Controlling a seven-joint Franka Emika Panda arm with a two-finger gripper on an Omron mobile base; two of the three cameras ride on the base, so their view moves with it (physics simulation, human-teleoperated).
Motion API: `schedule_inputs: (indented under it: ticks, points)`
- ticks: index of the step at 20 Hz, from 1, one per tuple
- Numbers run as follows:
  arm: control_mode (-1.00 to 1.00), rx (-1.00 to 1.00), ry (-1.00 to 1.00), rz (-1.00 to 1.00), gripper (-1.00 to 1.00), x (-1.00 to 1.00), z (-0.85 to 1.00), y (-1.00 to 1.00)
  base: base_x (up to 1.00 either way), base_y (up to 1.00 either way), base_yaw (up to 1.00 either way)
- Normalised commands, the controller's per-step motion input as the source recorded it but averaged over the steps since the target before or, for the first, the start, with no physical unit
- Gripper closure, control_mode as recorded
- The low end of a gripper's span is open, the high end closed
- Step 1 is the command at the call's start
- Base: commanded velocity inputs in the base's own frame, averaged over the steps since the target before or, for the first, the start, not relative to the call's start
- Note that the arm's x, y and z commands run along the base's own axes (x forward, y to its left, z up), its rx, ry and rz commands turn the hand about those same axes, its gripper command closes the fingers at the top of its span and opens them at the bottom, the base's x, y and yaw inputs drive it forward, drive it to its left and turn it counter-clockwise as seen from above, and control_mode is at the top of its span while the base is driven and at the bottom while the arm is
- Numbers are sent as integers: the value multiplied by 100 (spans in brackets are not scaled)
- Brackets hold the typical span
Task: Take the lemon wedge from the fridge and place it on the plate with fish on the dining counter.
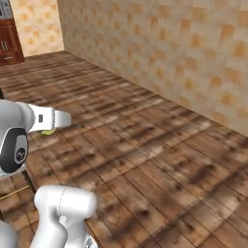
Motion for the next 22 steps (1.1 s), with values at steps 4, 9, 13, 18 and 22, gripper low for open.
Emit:
schedule_inputs:
  ticks: [4,9,13,18,22]
  points:
    - [100,0,0,0,100,0,0,0,100,0,67]
    - [100,0,0,0,100,0,0,0,100,-31,49]
    - [100,0,0,0,100,0,0,0,70,-91,30]
    - [100,0,0,0,100,0,0,0,87,-80,32]
    - [100,0,0,0,100,0,0,0,100,-20,40]
